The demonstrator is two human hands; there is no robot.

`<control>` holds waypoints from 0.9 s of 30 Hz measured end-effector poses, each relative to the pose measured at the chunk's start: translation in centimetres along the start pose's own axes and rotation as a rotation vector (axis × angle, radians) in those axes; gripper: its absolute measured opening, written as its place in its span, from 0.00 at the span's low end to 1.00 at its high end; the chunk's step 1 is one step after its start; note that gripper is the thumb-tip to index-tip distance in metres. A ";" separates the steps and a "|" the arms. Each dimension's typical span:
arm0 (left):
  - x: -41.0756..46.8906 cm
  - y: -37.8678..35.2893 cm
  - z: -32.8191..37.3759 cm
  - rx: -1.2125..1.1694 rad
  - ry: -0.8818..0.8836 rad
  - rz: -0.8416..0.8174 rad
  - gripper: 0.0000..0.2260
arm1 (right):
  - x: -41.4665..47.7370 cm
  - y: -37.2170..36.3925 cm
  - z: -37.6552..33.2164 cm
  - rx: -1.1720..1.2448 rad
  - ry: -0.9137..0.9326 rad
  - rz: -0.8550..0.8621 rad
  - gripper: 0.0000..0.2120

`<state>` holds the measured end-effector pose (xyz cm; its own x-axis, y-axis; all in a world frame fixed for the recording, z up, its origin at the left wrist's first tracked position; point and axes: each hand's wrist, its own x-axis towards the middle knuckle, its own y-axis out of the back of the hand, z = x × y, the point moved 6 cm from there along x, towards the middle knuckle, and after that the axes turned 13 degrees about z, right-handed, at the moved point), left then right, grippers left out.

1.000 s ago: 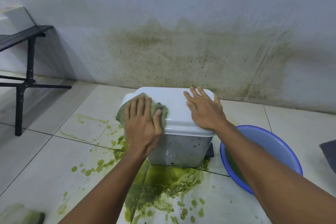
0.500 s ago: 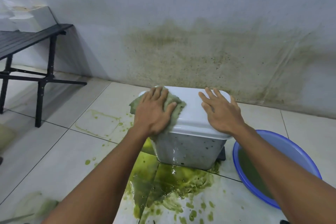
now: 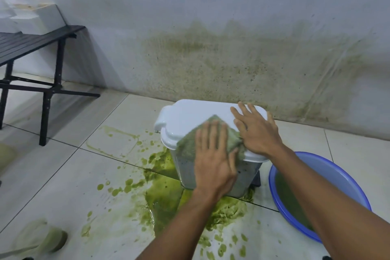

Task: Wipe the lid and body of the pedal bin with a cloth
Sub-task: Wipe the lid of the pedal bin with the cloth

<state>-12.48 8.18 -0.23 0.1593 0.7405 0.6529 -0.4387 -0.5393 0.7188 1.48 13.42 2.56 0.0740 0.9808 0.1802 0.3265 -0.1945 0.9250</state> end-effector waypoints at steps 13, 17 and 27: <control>3.7 2.7 -11.4 -0.042 -0.200 0.062 0.29 | 0.0 0.2 -0.1 -0.007 0.019 0.000 0.23; 4.7 1.4 -7.9 0.092 -0.138 0.114 0.28 | -0.1 0.1 -0.3 -0.007 0.008 0.007 0.23; 3.6 0.5 -2.7 0.013 -0.372 0.113 0.26 | 0.1 0.3 0.3 0.020 0.030 0.016 0.23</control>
<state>-14.55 11.65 1.78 0.4213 0.4815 0.7686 -0.4610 -0.6162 0.6386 1.87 13.48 2.73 0.0508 0.9774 0.2052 0.3442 -0.2100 0.9151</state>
